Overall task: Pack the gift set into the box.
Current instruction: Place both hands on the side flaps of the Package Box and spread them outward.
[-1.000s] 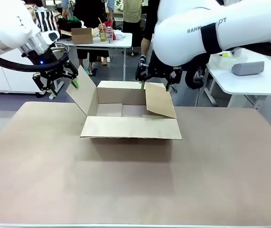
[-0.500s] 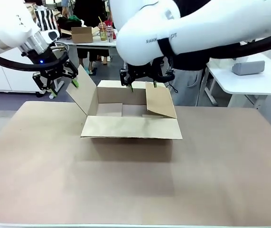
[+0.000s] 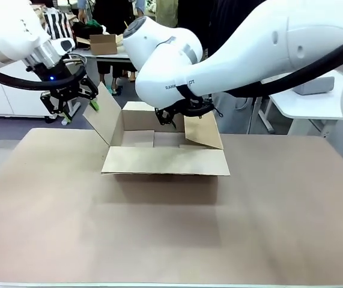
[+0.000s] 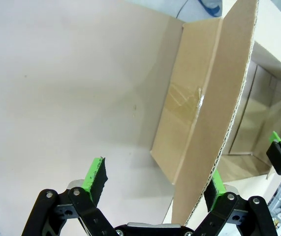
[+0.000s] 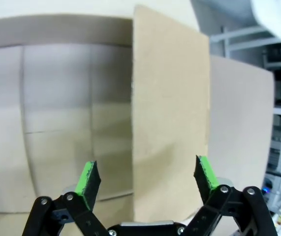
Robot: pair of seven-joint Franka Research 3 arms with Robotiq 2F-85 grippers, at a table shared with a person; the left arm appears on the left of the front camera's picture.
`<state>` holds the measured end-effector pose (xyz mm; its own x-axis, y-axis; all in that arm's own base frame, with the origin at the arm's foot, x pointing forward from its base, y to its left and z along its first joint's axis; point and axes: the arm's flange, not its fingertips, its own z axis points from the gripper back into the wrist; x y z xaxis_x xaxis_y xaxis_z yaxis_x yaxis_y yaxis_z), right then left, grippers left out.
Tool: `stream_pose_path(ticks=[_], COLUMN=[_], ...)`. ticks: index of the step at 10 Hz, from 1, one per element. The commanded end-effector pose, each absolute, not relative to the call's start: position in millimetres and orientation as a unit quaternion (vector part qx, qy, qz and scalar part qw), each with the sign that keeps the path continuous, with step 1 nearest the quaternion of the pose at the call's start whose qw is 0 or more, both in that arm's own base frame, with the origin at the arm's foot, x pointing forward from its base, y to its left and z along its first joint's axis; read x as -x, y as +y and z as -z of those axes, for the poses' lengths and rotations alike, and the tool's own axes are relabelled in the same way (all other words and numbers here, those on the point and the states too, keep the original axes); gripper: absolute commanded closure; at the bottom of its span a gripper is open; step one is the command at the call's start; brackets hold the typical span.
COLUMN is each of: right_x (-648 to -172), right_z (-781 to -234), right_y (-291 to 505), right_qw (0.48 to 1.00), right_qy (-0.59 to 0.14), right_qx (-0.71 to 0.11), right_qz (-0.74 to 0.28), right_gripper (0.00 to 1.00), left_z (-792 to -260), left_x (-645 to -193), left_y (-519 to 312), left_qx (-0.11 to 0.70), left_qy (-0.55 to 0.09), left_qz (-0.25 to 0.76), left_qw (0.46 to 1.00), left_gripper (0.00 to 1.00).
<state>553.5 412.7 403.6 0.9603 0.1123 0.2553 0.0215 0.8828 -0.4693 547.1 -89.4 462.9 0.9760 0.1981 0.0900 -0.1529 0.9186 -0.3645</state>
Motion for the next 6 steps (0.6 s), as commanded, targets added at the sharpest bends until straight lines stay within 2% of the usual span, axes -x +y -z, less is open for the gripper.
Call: stream_pose_path(ticks=[1, 3, 6], right_x=[-553, -554, -554], right_z=[-406, -405, -433], right_y=[409, 391, 353], right_qw=[0.949, 0.944, 0.954], right_qy=[-0.145, -0.144, -0.139], right_qx=[0.280, 0.295, 0.262], right_qz=[-0.002, 0.016, 0.046], right_gripper=[0.00, 0.00, 0.00], left_z=[-465, -465, -465], left_x=[-546, -546, -546], left_y=[-90, -90, -90], left_qx=[0.174, 0.174, 0.174], left_qy=[-0.064, -0.064, -0.064], left_qz=[-0.096, -0.096, -0.096], left_qw=[0.978, 0.978, 0.978], left_gripper=[0.00, 0.00, 0.00])
